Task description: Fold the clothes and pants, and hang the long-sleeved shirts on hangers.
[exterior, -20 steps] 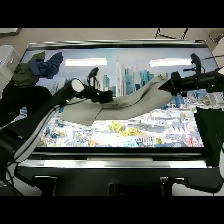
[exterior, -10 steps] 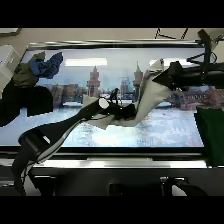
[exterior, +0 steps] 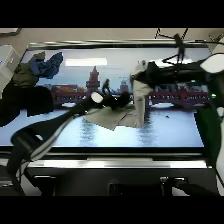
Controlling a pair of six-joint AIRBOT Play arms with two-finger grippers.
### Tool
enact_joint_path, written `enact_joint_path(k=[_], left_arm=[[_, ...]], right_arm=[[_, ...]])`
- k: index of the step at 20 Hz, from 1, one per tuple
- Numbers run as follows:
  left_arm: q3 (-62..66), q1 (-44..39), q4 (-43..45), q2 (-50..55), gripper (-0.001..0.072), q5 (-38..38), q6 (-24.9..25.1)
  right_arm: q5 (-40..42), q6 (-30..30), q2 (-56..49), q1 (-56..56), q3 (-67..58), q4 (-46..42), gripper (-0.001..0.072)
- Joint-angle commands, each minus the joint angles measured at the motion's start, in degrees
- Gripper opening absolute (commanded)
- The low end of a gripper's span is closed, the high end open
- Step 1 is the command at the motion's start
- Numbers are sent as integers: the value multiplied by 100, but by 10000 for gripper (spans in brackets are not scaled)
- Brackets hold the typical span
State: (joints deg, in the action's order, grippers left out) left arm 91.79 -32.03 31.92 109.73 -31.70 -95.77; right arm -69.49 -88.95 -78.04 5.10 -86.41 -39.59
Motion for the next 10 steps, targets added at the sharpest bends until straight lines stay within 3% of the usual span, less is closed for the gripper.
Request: enact_joint_path(k=[1,7,8,9,10], left_arm=[[2,1329,1331,-907,26,-323,-50],[2,3270,1895,-2964,27,-586,455],[2,3416,1895,-3254,27,-612,457],[2,3493,1895,-3484,28,-638,494],[2,3515,1895,-3707,27,-647,699]], right_arm=[[828,133,-817,802,0,614,45],[1869,153,-2404,1993,0,1464,47],[2063,151,-2677,2142,0,1753,108],[2232,157,-2927,2286,0,2221,289],[2367,299,-3110,2369,0,2721,527]])
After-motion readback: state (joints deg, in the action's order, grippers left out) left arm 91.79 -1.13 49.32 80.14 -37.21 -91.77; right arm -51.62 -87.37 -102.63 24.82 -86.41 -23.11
